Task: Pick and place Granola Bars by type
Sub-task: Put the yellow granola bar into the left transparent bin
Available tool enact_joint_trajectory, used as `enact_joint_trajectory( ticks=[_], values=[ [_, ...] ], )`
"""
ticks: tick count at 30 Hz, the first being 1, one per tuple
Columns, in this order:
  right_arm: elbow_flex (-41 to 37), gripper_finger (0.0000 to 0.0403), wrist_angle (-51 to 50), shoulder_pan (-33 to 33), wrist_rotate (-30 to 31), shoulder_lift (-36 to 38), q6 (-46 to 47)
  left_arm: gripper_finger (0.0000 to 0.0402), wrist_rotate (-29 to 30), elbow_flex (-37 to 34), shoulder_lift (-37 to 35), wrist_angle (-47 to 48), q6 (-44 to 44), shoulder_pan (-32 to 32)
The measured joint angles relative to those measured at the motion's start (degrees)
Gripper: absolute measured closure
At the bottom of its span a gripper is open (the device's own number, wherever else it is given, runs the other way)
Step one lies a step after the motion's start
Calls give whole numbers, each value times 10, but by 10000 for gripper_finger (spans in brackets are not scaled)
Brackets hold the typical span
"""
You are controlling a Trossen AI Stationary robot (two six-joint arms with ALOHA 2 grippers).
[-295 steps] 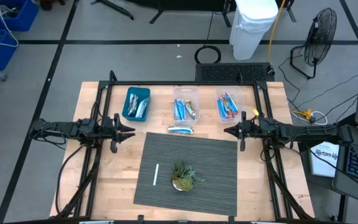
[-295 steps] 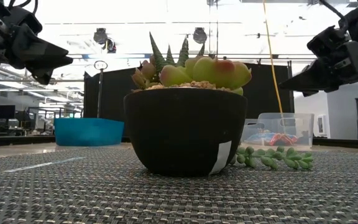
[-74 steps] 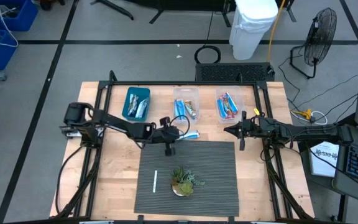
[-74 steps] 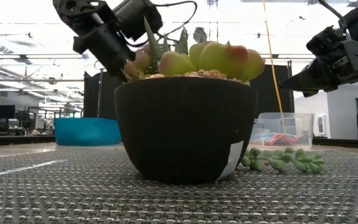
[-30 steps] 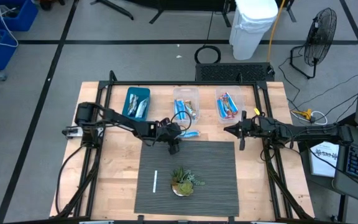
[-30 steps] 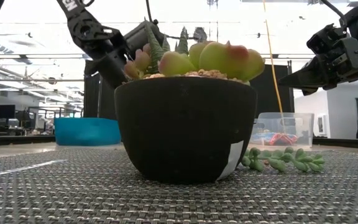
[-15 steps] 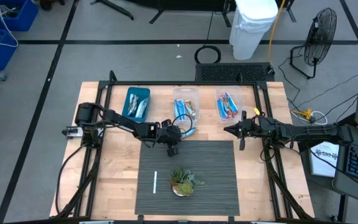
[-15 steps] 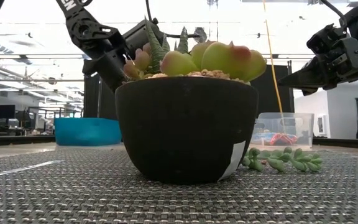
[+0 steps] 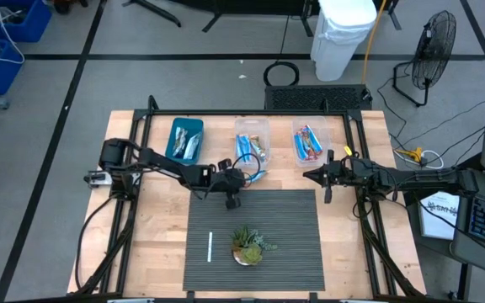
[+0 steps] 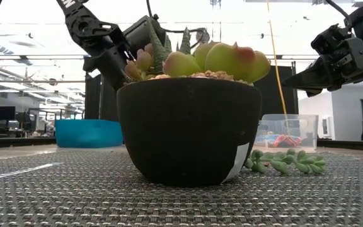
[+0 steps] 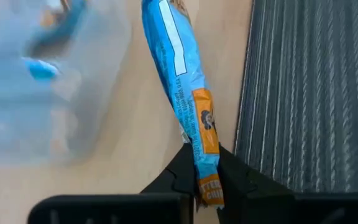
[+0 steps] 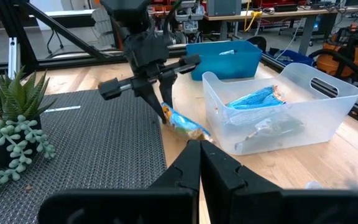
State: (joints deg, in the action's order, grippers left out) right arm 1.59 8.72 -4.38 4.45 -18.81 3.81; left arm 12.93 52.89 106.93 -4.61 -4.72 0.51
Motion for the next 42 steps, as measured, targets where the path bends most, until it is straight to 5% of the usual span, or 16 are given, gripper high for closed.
enact_joint_trajectory(
  ticks=[11,28,42],
  values=[
    [0,399,-1,0,0,0,0,374,-3,1,-44,-40,28,3],
    [0,399,0,0,0,0,0,379,-30,1,-218,-108,138,41],
    [0,399,0,0,0,0,0,379,-85,1,-234,-120,166,5]
  ],
)
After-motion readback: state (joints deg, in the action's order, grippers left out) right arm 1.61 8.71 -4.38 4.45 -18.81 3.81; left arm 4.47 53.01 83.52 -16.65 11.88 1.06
